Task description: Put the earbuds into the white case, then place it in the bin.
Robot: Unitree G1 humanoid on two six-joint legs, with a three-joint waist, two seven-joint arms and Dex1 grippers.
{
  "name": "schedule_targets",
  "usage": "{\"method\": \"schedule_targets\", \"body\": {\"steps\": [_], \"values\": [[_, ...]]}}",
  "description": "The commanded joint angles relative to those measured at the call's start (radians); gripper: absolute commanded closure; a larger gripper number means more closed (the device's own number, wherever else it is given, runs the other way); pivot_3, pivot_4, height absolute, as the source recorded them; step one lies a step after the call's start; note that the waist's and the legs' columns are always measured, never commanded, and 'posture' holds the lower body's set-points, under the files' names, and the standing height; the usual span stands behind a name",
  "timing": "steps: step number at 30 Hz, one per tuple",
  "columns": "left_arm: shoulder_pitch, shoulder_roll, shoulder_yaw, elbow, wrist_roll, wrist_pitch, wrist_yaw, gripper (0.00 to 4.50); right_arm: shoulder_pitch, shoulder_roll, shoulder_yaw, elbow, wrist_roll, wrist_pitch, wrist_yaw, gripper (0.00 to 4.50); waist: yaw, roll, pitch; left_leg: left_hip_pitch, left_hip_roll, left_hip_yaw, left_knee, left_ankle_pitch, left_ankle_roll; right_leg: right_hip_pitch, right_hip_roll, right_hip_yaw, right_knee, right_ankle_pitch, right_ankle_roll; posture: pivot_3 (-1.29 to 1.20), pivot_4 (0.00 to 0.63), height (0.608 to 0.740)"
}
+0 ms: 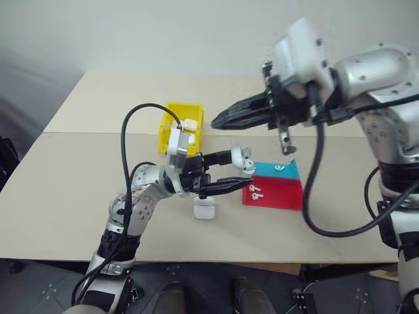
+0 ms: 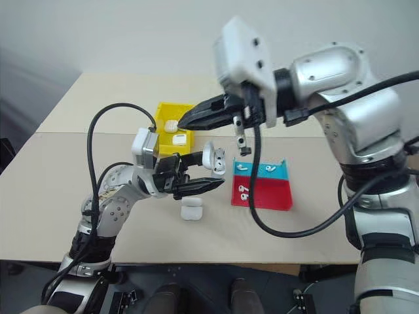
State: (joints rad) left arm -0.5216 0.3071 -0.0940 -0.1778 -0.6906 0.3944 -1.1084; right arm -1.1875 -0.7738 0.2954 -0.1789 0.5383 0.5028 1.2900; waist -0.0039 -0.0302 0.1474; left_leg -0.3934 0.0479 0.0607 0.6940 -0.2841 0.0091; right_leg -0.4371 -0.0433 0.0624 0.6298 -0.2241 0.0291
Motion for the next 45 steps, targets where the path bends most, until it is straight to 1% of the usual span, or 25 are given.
{"method": "schedule_targets", "body": {"steps": [1,5,8,11,13,15,17,20,22,24,26,28,30,34,37,39,41,42,43,44,45], "values": [[-0.013,-0.006,0.017,-0.024,0.001,-0.031,0.008,1.72,0.051,-0.067,-0.021,-0.028,-0.031,-0.064,0.132,4.48,0.009,0.000,0.000,0.000,0.000,0.000,0.000,0.000,0.000,0.000,0.000,0.000,0.000,0.000,0.000,0.00,0.150,0.740],[-0.004,-0.006,0.025,-0.030,0.006,-0.036,0.016,1.72,0.103,-0.114,-0.056,-0.044,-0.056,-0.099,0.167,4.48,0.013,0.000,0.000,-0.001,0.000,0.000,0.000,0.000,0.001,-0.001,-0.001,-0.001,-0.001,0.000,0.000,0.00,0.150,0.740],[0.005,-0.005,0.029,-0.041,0.005,-0.037,0.022,1.72,0.125,-0.121,-0.116,-0.055,-0.033,-0.067,0.134,4.48,0.010,0.000,0.000,0.000,0.000,0.000,0.000,0.000,0.001,-0.001,0.000,0.000,0.001,0.000,0.000,0.00,0.150,0.740],[0.014,-0.006,0.036,-0.052,0.011,-0.045,0.045,1.72,0.161,-0.104,-0.206,-0.082,0.024,0.017,0.035,4.48,0.009,0.000,0.000,0.001,0.000,0.000,0.000,0.000,0.001,-0.001,0.001,0.000,0.003,0.000,-0.001,0.00,0.150,0.740],[0.021,-0.007,0.051,-0.058,0.016,-0.045,0.078,1.72,0.193,-0.083,-0.290,-0.105,0.099,0.113,-0.066,4.48,0.008,0.000,0.000,0.002,0.000,0.000,0.000,0.000,0.000,0.000,0.001,0.000,0.003,0.000,-0.001,0.00,0.150,0.740],[0.030,-0.004,0.071,-0.063,0.038,-0.046,0.135,1.72,0.237,-0.072,-0.384,-0.134,0.199,0.248,-0.179,4.48,0.008,0.000,0.000,0.002,0.000,-0.001,0.000,0.000,0.000,0.000,0.000,0.001,0.003,0.001,-0.001,0.00,0.150,0.740],[0.041,-0.011,0.098,-0.065,0.080,-0.040,0.247,1.72,0.330,-0.082,-0.468,-0.192,0.273,0.349,-0.268,4.48,0.012,0.000,0.000,0.002,0.000,-0.001,0.000,0.000,0.000,0.001,0.000,0.001,0.003,0.001,-0.001,0.00,0.150,0.740],[0.042,-0.029,0.128,-0.055,0.141,-0.030,0.403,1.72,0.489,-0.088,-0.537,-0.302,0.308,0.394,-0.361,4.48,0.017,0.000,0.000,0.002,0.000,-0.003,0.000,0.000,0.001,0.002,-0.001,-0.001,0.001,0.001,-0.001,0.00,0.150,0.740],[0.025,-0.056,0.147,-0.036,0.202,0.001,0.551,1.72,0.583,-0.054,-0.546,-0.388,0.285,0.385,-0.464,4.48,0.016,0.000,0.000,0.001,0.000,-0.003,0.000,0.000,0.001,0.001,-0.001,0.001,0.002,0.001,0.000,0.00,0.150,0.740],[-0.021,-0.102,0.154,0.026,0.322,0.004,0.751,1.72,0.645,0.008,-0.557,-0.456,0.307,0.391,-0.572,4.48,0.015,0.000,0.000,0.001,-0.001,-0.005,0.000,0.000,0.000,0.001,-0.001,0.002,0.002,0.002,0.001,0.00,0.150,0.740],[-0.080,-0.140,0.136,0.122,0.466,0.007,0.937,1.72,0.679,0.051,-0.560,-0.501,0.336,0.397,-0.637,4.48,0.015,0.000,0.000,0.002,-0.001,-0.006,0.001,0.000,0.000,0.002,0.000,0.002,0.002,0.003,0.002,0.00,0.150,0.740],[-0.135,-0.161,0.120,0.232,0.559,-0.012,1.043,1.72,0.690,0.077,-0.560,-0.522,0.367,0.400,-0.682,4.48,0.013,0.000,0.000,0.002,-0.002,-0.006,0.001,0.001,0.001,0.003,0.000,0.002,0.001,0.005,0.003,0.00,0.150,0.740],[-0.210,-0.177,0.113,0.362,0.617,-0.033,1.114,1.72,0.692,0.091,-0.557,-0.529,0.389,0.400,-0.718,4.48,0.013,0.000,0.000,0.004,-0.003,-0.005,0.001,0.001,0.001,0.004,0.000,0.003,0.000,0.006,0.003,0.00,0.150,0.740],[-0.350,-0.201,0.126,0.605,0.671,-0.108,1.204,1.72,0.687,0.086,-0.548,-0.536,0.417,0.392,-0.760,4.48,0.014,0.000,0.000,0.003,-0.003,-0.002,0.001,0.001,0.002,0.005,-0.001,0.002,-0.001,0.006,0.003,0.00,0.150,0.740],[-0.437,-0.215,0.146,0.753,0.668,-0.138,1.229,1.72,0.682,0.076,-0.546,-0.538,0.433,0.389,-0.774,4.48,0.015,0.000,0.000,0.002,-0.003,-0.001,0.001,0.001,0.002,0.005,-0.001,0.001,-0.003,0.006,0.003,0.00,0.150,0.740],[-0.491,-0.214,0.147,0.865,0.661,-0.148,1.197,1.72,0.684,0.063,-0.541,-0.538,0.442,0.393,-0.779,4.48,0.015,0.000,0.000,0.001,-0.003,-0.001,0.000,0.001,0.002,0.004,-0.001,0.001,-0.004,0.006,0.004,0.00,0.150,0.740],[-0.532,-0.211,0.145,0.959,0.667,-0.168,1.188,1.00,0.688,0.047,-0.531,-0.537,0.440,0.401,-0.791,4.50,0.015,0.000,0.000,0.001,-0.003,-0.001,0.000,0.001,0.002,0.004,-0.001,0.001,-0.005,0.006,0.004,0.00,0.150,0.740],[-0.542,-0.209,0.150,0.983,0.656,-0.178,1.162,0.77,0.690,0.042,-0.528,-0.537,0.440,0.405,-0.801,4.50,0.013,0.000,0.000,0.001,-0.003,-0.001,0.000,0.001,0.002,0.004,-0.001,0.001,-0.005,0.006,0.004,0.00,0.150,0.740],[-0.550,-0.209,0.152,1.001,0.658,-0.192,1.169,0.42,0.692,0.040,-0.526,-0.535,0.440,0.409,-0.815,4.50,0.012,0.000,0.000,0.001,-0.003,-0.001,0.000,0.001,0.002,0.004,-0.001,0.001,-0.005,0.006,0.004,0.00,0.150,0.740],[-0.557,-0.208,0.154,1.015,0.659,-0.202,1.171,0.14,0.693,0.038,-0.525,-0.532,0.441,0.412,-0.827,4.50,0.011,0.000,0.000,0.001,-0.003,0.000,0.000,0.001,0.002,0.004,-0.001,0.001,-0.005,0.006,0.004,0.00,0.150,0.740],[-0.561,-0.206,0.159,1.022,0.655,-0.211,1.168,0.02,0.693,0.038,-0.525,-0.528,0.442,0.418,-0.846,4.50,0.011,0.000,0.000,0.001,-0.003,0.000,0.000,0.001,0.002,0.004,-0.001,0.001,-0.004,0.006,0.004,0.00,0.150,0.740]]}}
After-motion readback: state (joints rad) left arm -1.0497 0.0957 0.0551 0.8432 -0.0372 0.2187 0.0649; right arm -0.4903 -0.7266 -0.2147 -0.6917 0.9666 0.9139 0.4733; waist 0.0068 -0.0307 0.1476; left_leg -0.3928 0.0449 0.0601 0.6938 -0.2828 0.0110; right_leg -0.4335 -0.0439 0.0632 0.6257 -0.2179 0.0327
